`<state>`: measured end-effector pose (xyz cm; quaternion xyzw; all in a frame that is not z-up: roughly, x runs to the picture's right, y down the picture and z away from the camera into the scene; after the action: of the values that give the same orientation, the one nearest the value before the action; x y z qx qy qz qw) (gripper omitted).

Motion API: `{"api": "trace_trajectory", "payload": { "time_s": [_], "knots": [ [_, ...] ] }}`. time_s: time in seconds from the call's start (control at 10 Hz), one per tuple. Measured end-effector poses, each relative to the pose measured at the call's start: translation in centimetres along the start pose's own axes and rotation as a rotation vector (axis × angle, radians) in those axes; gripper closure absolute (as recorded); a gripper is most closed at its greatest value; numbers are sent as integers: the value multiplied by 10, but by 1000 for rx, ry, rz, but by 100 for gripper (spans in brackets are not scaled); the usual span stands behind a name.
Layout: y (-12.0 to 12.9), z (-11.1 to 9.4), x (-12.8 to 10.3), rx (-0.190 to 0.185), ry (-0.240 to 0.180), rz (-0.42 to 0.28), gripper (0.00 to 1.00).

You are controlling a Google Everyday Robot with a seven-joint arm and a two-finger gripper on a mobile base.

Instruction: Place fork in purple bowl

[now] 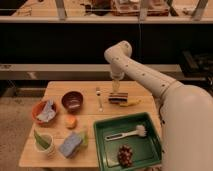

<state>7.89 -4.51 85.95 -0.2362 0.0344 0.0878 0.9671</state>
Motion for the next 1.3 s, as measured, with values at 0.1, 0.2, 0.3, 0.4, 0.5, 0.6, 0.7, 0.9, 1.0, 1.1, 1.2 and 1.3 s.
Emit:
{"api": "trace_trajectory", "payload": {
  "time_s": [0.1, 0.2, 0.3, 0.4, 0.5, 0.6, 0.7, 0.9, 1.0, 1.1, 1.2, 1.3],
  "knots": [
    [0, 0, 0, 0, 0, 0, 21],
    [0, 0, 0, 0, 0, 0, 21],
    [0, 0, 0, 0, 0, 0, 21],
    [0, 0, 0, 0, 0, 0, 21],
    [0, 0, 0, 0, 0, 0, 21],
    [0, 0, 0, 0, 0, 0, 21],
    [0, 0, 0, 0, 0, 0, 21],
    [0, 0, 0, 0, 0, 0, 21],
    [0, 0, 0, 0, 0, 0, 21],
    [0, 0, 0, 0, 0, -1, 21],
    [0, 0, -1, -5, -2, -22, 21],
    [4, 3, -3, -23, -12, -75, 21]
  ]
}}
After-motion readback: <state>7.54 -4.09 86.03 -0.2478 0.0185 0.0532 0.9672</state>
